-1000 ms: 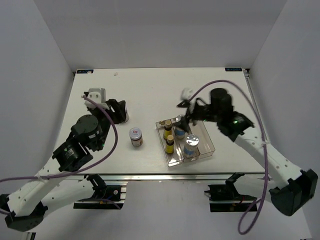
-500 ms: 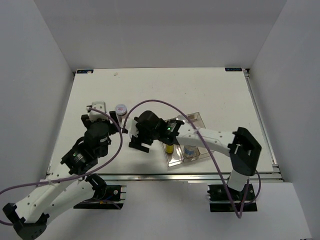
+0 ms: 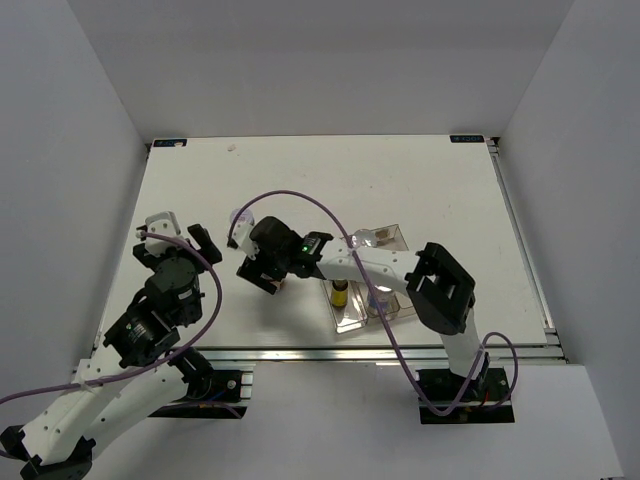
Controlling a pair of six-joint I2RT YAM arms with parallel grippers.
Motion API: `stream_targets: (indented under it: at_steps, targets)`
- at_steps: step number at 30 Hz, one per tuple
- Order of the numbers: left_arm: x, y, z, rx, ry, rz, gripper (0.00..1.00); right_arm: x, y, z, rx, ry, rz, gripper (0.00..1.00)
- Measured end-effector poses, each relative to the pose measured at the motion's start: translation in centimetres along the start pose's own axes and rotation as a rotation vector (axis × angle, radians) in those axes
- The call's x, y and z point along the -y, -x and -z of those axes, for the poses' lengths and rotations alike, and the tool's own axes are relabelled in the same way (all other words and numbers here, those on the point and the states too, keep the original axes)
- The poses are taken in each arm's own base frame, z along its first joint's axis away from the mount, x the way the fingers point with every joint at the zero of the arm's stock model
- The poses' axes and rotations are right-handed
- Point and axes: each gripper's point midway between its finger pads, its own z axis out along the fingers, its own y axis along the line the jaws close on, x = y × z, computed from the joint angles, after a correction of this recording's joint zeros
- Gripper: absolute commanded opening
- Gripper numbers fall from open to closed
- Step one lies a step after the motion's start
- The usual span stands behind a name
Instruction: Organize the condiment bottles
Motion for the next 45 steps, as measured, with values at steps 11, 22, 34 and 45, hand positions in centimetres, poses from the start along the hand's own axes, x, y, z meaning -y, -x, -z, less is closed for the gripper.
stream_targets:
  at_steps: [11,22,34,45]
  targets:
    - [-0.8,0.4,0.3,0.015,0.019,0.020,0.85,-0.3,-2.2,-2.1,-0.074,0.009,-0.046,0.45]
    - [-1.3,0.7,0.5,0.028,0.028,0.039,0.85,-0.3,-2.6,-1.5,-0.083,0.101,-0.059,0.00]
    - [-1.4,0.5,0.5,0.028,0.028,0.038,0.85,5.3,3.6,7.9,0.102,0.201,-0.169,0.00]
    - [-1.3,0.5,0.5,0.027,0.024,0.034,0.85,18.9,5.3,19.5,0.333,-0.055,-0.314,0.00]
